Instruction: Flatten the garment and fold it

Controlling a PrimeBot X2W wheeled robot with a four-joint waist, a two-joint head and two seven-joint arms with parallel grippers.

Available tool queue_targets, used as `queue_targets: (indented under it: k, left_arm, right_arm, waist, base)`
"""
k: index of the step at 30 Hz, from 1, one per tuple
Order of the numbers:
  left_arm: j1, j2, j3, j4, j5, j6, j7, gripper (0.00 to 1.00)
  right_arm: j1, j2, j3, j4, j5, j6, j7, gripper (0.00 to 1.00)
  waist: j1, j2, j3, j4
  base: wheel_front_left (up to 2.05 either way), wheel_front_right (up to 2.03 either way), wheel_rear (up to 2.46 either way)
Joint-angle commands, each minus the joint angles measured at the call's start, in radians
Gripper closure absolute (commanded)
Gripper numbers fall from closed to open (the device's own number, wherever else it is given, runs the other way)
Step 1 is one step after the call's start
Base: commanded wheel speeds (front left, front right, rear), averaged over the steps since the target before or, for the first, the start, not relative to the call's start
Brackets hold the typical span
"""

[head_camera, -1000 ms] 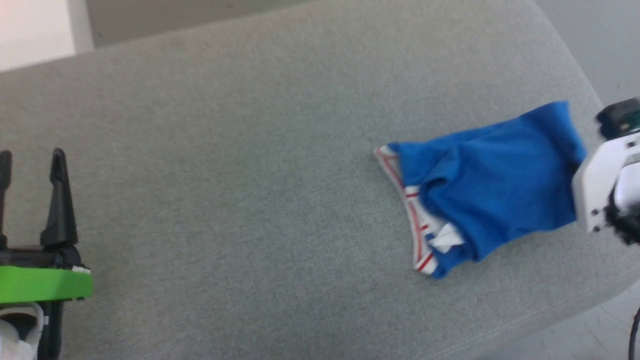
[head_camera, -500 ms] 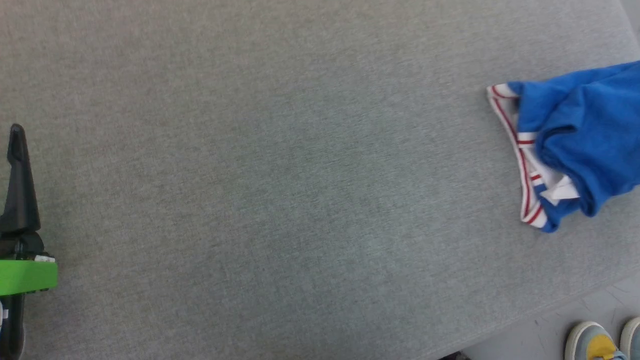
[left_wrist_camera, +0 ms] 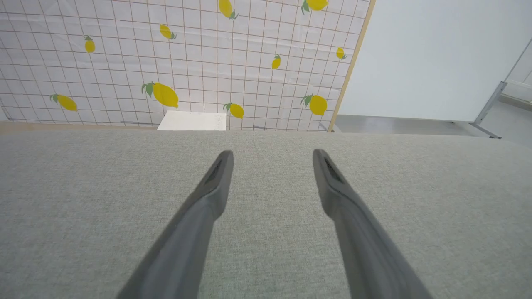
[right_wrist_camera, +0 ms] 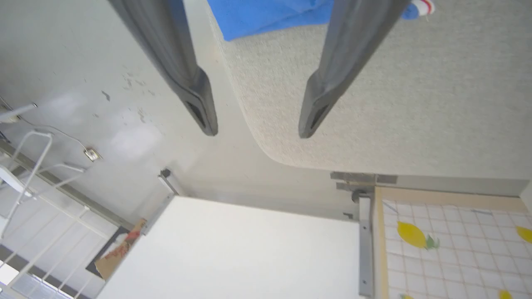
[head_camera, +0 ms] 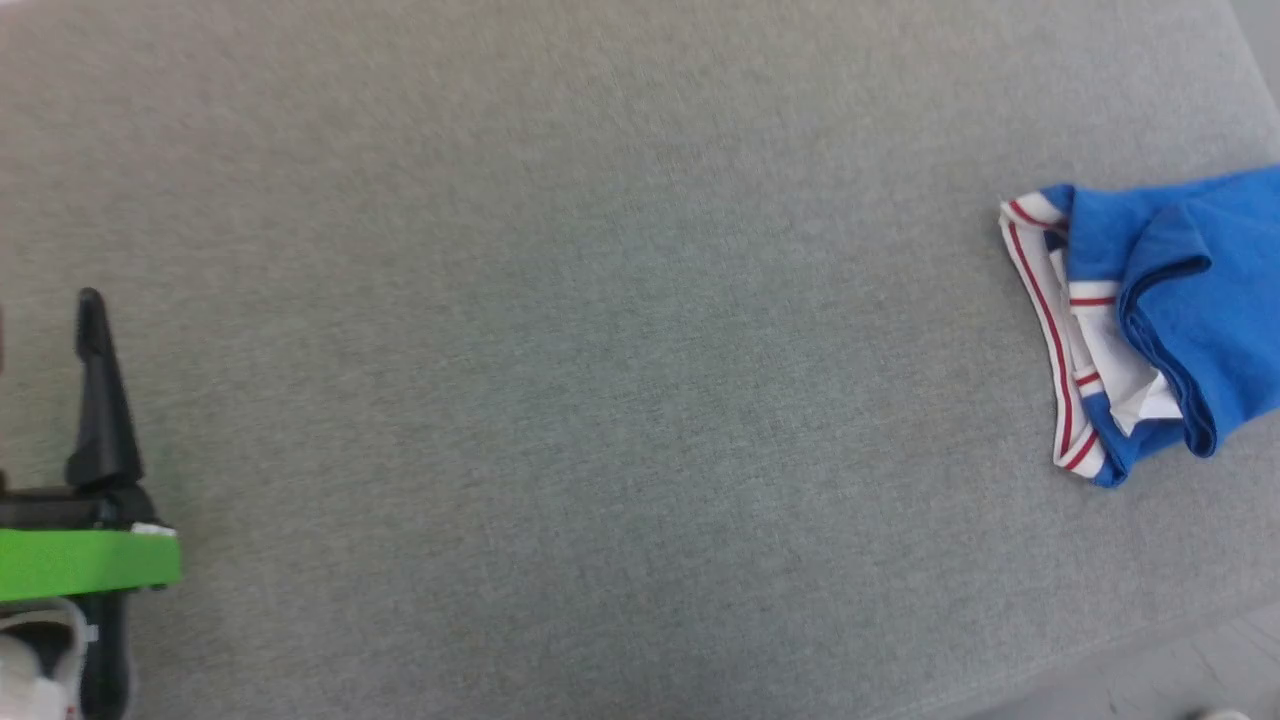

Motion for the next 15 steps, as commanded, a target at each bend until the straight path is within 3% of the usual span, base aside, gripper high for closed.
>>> queue_targets:
  k: [1, 5, 10, 15]
  left_arm:
    - [-0.025, -0.014, -0.01, 0.015, -0.005, 0.003, -0.014, 0.0]
    - [-0.052, -0.065, -0.036, 0.064, -0.015, -0.003, -0.043, 0.0]
    - [-0.075, -0.118, -0.057, 0.125, -0.007, -0.006, -0.062, 0.0]
    - [-0.08, -0.154, -0.063, 0.168, 0.016, -0.005, -0.069, 0.0]
  right_arm:
    - [-0.019, 0.017, 0.023, -0.04, 0.026, -0.002, -0.019, 0.0]
    - [-0.013, 0.066, 0.092, -0.141, 0.057, -0.002, -0.063, 0.0]
    - [0.05, 0.223, 0.125, -0.224, 0.032, -0.002, -0.121, 0.0]
    - [0.129, 0.35, 0.132, -0.207, -0.002, -0.002, -0.221, 0.0]
  waist:
    - [-0.0001, -0.0001, -0.104, 0.06]
    - [-0.0001, -0.0001, -0.175, 0.12]
    - [-0.0001, -0.0001, -0.251, 0.199]
    - [-0.0001, -0.0001, -0.312, 0.257]
  base:
    - [0.0, 0.0, 0.0]
    - [0.0, 0.0, 0.0]
    - [0.0, 0.0, 0.0]
    - [0.0, 0.0, 0.0]
